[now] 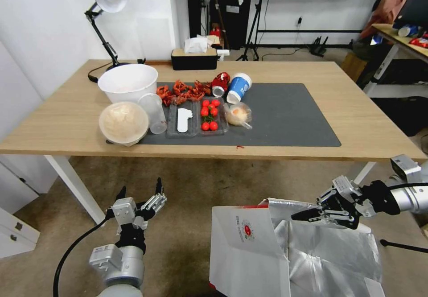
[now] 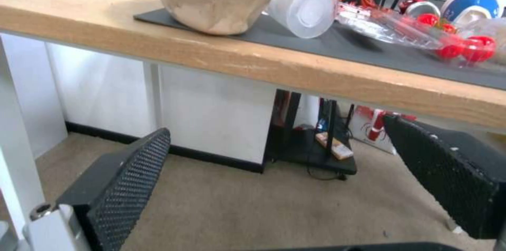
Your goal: Pick up the food delivery bag from the floor and place it on the table.
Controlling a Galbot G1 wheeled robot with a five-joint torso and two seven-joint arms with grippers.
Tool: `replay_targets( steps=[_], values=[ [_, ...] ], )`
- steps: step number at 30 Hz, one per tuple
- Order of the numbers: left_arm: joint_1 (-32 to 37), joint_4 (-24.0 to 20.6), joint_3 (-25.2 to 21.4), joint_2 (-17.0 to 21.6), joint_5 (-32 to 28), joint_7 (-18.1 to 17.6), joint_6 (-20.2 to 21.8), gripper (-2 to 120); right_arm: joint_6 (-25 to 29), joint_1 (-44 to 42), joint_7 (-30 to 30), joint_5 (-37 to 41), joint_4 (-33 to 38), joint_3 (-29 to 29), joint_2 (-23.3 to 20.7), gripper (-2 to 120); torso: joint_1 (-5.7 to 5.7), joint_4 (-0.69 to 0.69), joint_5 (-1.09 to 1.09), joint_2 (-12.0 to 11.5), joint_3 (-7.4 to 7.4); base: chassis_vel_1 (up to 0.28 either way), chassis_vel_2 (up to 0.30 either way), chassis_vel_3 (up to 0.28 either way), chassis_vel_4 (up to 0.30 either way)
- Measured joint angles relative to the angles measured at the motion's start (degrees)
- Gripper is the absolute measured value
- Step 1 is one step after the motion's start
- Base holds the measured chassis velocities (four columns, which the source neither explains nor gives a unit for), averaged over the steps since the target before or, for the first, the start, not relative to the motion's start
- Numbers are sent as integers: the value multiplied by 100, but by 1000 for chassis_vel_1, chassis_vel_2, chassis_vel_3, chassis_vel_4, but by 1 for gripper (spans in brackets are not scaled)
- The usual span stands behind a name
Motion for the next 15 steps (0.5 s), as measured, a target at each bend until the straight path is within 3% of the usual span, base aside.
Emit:
replay_targets(
  steps=[15],
  values=[
    [-5, 7, 3, -16, 21, 18, 0, 100, 15, 8, 12, -3, -16, -13, 3, 0, 186, 0, 0, 432, 246, 0, 0, 0, 0]
  ],
)
